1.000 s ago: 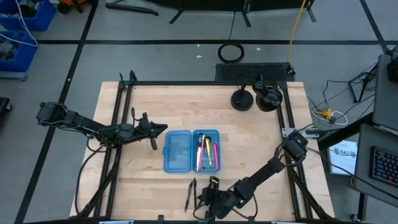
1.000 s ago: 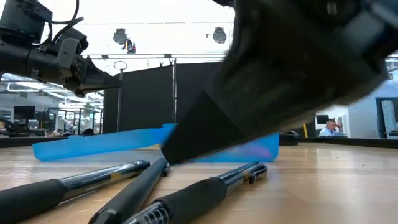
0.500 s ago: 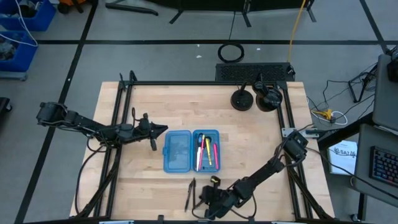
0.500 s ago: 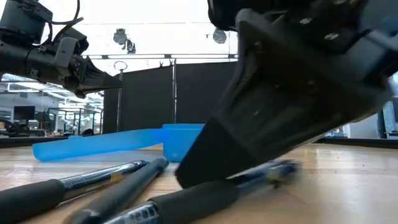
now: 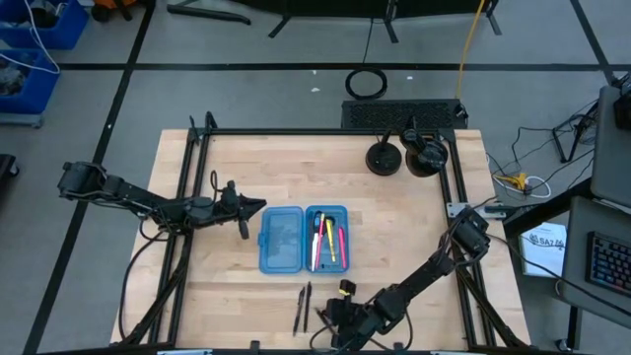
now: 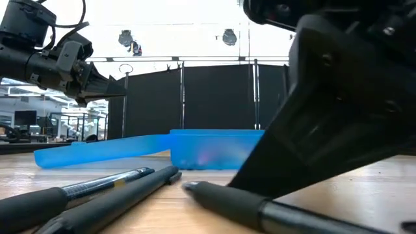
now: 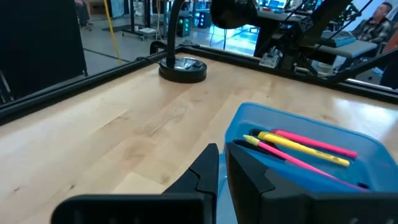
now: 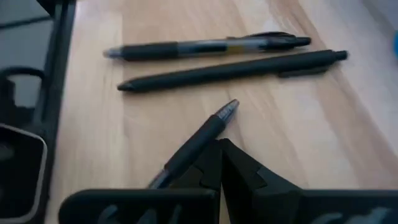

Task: Pick & place school supplies into a supply box
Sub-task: Put the right black pen into the blue supply box

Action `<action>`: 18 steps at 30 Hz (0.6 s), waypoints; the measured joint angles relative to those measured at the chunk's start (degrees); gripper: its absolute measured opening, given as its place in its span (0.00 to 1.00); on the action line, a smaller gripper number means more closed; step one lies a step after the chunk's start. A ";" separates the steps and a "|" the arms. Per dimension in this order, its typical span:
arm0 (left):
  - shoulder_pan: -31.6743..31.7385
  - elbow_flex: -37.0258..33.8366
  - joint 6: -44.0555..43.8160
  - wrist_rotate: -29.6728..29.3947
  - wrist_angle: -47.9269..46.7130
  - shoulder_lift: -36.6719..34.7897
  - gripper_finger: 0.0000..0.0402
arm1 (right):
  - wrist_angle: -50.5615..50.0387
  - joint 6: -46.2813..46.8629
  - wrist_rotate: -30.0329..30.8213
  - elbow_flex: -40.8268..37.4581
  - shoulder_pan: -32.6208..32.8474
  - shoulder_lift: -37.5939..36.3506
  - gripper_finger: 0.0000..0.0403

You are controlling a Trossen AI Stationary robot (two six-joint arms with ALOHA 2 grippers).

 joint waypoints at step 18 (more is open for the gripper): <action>-0.02 0.00 -0.05 0.26 -0.81 0.00 0.08 | -3.77 0.64 -6.70 -0.01 -0.89 -8.31 0.00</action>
